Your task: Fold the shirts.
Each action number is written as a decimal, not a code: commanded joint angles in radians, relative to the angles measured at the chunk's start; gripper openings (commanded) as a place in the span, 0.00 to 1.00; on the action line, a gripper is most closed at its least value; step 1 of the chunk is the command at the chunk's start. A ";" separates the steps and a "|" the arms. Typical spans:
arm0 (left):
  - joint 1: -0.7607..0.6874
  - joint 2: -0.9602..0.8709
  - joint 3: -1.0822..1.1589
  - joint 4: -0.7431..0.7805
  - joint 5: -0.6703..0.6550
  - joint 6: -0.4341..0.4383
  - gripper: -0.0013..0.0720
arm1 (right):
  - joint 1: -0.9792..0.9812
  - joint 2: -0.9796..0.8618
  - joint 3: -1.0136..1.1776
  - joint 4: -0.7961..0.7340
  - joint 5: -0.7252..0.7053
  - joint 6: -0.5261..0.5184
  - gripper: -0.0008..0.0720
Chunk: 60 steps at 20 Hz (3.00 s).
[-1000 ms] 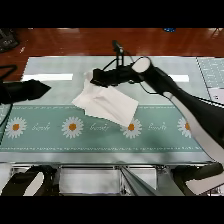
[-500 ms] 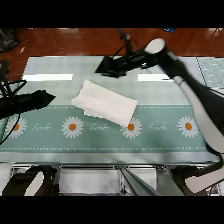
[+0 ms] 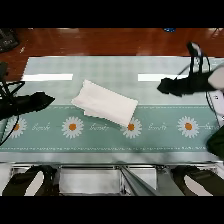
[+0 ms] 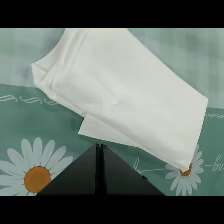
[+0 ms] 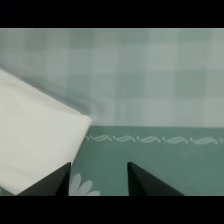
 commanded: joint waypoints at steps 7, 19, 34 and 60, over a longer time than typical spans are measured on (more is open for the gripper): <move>0.001 -0.001 -0.003 -0.001 -0.004 0.004 0.05 | 0.053 -0.149 -0.361 0.619 -0.296 -0.213 0.57; 0.001 -0.001 -0.003 -0.001 -0.003 0.004 0.05 | 0.223 -0.532 -0.003 0.816 -0.227 -0.420 0.05; 0.001 -0.001 -0.003 -0.001 -0.005 0.000 0.05 | -0.091 -0.497 0.936 0.439 0.194 -0.090 0.04; 0.002 -0.001 -0.002 -0.076 -0.004 0.031 0.05 | -1.211 0.288 -0.045 -0.404 0.711 0.068 0.05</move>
